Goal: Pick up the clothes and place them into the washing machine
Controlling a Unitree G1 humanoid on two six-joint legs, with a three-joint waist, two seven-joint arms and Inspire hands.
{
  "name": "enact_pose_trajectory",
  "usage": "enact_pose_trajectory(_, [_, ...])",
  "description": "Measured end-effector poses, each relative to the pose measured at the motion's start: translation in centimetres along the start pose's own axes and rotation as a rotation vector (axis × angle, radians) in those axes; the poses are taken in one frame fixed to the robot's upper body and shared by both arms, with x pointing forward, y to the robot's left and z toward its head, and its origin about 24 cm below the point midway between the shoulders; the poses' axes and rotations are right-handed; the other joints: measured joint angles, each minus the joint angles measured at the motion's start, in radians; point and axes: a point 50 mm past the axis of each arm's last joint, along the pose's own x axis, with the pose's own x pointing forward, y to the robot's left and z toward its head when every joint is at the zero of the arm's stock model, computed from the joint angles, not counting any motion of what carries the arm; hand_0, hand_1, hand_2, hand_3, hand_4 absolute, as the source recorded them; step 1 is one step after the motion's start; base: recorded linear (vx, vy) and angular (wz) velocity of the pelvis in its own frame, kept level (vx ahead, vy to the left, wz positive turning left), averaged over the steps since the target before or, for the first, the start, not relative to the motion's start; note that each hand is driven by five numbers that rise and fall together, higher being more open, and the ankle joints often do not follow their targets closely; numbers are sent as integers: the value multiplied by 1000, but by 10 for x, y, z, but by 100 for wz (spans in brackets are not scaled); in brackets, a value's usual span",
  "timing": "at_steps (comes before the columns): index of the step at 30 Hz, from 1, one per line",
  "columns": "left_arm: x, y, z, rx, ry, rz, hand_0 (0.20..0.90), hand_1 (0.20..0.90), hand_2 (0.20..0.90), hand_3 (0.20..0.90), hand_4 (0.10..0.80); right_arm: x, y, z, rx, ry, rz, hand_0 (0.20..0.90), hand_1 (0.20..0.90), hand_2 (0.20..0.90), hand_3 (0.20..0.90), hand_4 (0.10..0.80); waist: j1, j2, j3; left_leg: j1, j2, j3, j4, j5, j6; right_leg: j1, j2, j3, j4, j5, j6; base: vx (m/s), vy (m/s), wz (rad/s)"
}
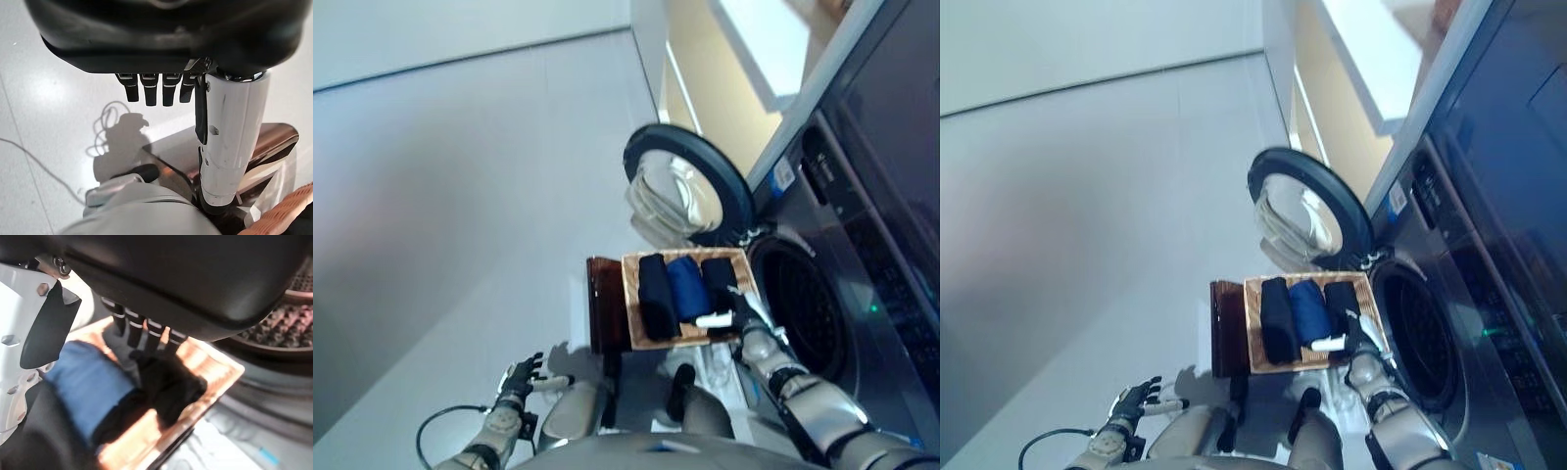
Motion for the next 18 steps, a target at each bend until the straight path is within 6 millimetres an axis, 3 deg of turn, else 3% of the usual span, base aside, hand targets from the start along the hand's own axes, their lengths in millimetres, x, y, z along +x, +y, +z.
enact_pose_trajectory(4, [2,-1,17,-37,-85,12,900,900,900,900,800,11,-26,25,-13,-36,-84,900,900,900,900,800,5,25,35,-77,1,12,13,-1,0,-89,-2,14,21,-7,-15,-7,46,-9])
enact_pose_trajectory(6, [4,-5,30,-70,-129,6,900,900,900,900,800,16,-54,39,-15,-56,-172,900,900,900,900,800,8,55,65,-105,-3,21,16,4,6,-124,-3,27,26,12,-10,28,67,-10])
enact_pose_trajectory(8, [2,-5,31,-90,-153,5,900,900,900,900,800,18,-68,47,-27,-54,-215,900,900,900,900,800,18,68,73,-110,-5,16,15,0,3,-140,-4,43,28,12,-10,26,80,-22])
enact_pose_trajectory(11, [2,-9,37,-105,-184,-3,900,900,900,900,800,21,-105,66,-17,-84,-334,900,900,900,900,800,30,109,112,-120,-11,18,11,-2,5,-163,-3,70,26,19,-2,35,101,-20])
enact_pose_trajectory(18, [1,-12,41,-128,-202,-10,900,900,900,900,800,20,-125,80,4,-96,-418,900,900,900,900,800,32,118,119,-156,-14,20,10,-3,6,-208,-1,85,23,31,0,23,64,-6])
